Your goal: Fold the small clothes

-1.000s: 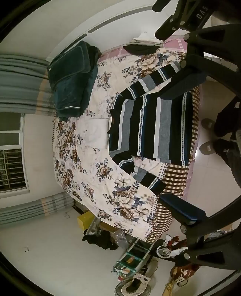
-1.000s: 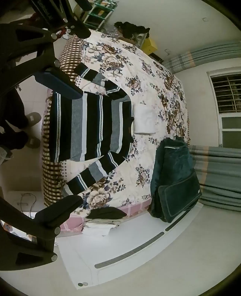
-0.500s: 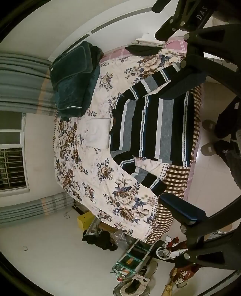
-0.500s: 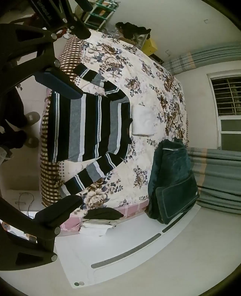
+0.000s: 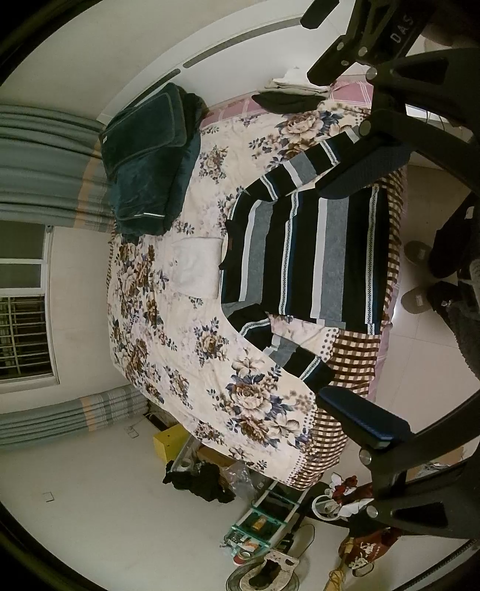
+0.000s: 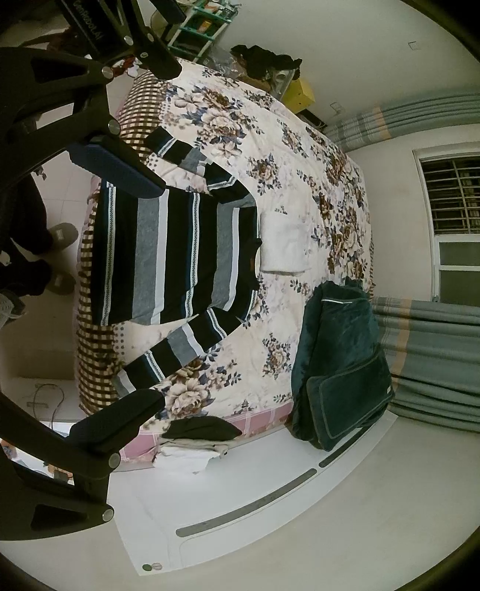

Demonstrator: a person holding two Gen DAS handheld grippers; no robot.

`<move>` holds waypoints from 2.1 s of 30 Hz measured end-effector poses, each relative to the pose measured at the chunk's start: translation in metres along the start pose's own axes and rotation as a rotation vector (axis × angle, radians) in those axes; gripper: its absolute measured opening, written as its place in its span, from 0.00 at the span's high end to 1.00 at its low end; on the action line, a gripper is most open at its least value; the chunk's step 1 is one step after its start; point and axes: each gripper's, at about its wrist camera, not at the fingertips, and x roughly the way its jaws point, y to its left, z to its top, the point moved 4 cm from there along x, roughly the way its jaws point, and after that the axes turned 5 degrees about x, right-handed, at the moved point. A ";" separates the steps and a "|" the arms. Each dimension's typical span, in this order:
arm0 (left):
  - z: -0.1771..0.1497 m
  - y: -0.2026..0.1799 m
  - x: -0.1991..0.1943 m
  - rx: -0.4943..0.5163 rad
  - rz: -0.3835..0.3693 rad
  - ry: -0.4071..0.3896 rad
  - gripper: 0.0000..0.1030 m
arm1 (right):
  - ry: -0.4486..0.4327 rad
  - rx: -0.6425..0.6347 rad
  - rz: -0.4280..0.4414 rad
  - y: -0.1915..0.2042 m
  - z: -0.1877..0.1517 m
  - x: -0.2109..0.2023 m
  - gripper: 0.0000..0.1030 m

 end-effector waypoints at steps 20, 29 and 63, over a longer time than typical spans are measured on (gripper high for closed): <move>0.000 0.001 0.000 -0.008 -0.005 0.000 0.00 | -0.001 -0.004 0.000 0.000 0.003 -0.002 0.00; 0.000 0.001 0.000 -0.008 -0.007 -0.002 0.00 | -0.004 -0.004 0.001 -0.002 0.000 -0.004 0.00; 0.010 -0.003 0.004 -0.009 -0.014 -0.011 0.00 | -0.013 0.026 0.013 0.010 0.016 -0.001 0.00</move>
